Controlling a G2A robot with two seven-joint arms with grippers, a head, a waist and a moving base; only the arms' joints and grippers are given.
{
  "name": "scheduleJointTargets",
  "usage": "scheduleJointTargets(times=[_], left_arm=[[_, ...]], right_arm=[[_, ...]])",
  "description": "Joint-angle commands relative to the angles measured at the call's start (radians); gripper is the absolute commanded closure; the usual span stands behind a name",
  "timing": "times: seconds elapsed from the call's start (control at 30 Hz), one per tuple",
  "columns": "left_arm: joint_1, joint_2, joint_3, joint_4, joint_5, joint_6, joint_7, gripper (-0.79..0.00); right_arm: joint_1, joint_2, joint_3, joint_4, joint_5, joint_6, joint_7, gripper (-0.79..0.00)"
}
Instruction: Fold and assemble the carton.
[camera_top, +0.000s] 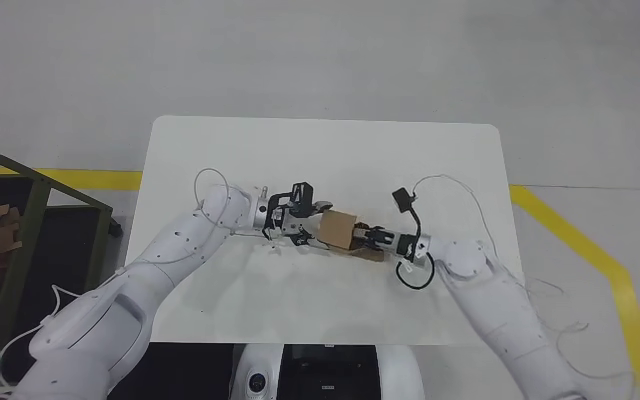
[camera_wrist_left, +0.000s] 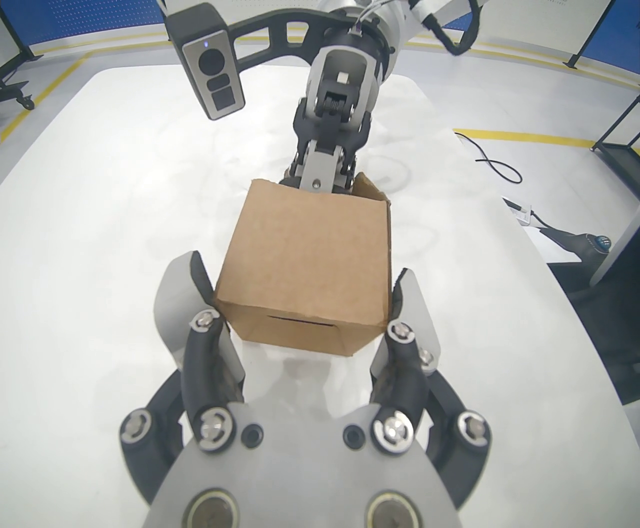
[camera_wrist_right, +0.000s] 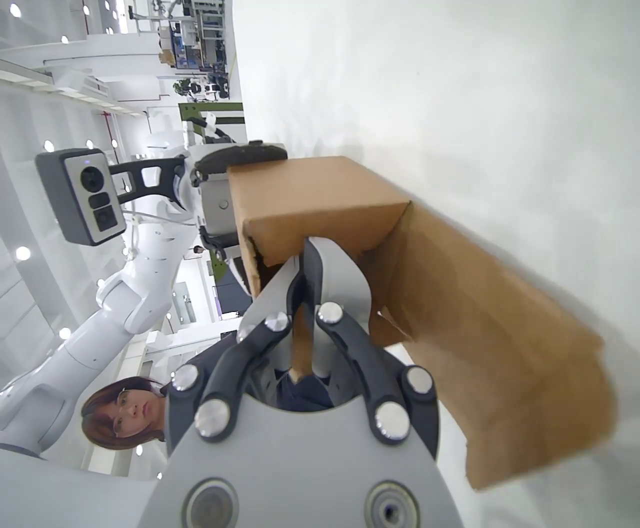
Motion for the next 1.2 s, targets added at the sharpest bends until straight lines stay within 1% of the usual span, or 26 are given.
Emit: scheduleJointTargets(times=[0.0,0.27,0.43,0.53,0.7,0.87,0.97,1.17], left_arm=[[0.0,0.0,0.001,0.001,0.0,0.0,0.005,-0.628],[0.001,0.002,0.001,0.003,0.003,0.001,0.013,-0.616],[0.001,0.002,-0.001,0.003,0.003,0.002,0.011,-0.6],[0.002,0.001,-0.002,0.001,0.001,0.004,0.009,-0.594],[0.002,0.0,-0.003,-0.002,0.0,0.003,0.003,-0.594],[0.002,-0.001,-0.004,-0.003,-0.002,0.0,-0.003,-0.594],[0.001,-0.002,-0.002,-0.003,-0.004,0.0,-0.008,-0.603],[-0.003,-0.004,0.005,0.0,-0.011,0.0,-0.008,-0.597]], right_arm=[[-0.03,0.01,0.034,-0.028,-0.005,0.008,-0.007,0.0],[-0.155,0.044,0.139,-0.143,-0.032,0.031,-0.011,0.0],[-0.197,0.051,0.141,-0.19,-0.055,0.077,-0.001,0.0],[-0.192,0.047,0.12,-0.187,-0.051,0.093,-0.003,0.0],[-0.152,0.034,0.065,-0.153,-0.031,0.098,-0.012,0.0],[-0.104,0.019,0.024,-0.108,-0.012,0.086,-0.043,0.0],[-0.076,0.011,-0.003,-0.084,-0.027,0.082,-0.062,0.0],[-0.039,0.0,-0.035,-0.053,-0.036,0.074,-0.082,0.0]])
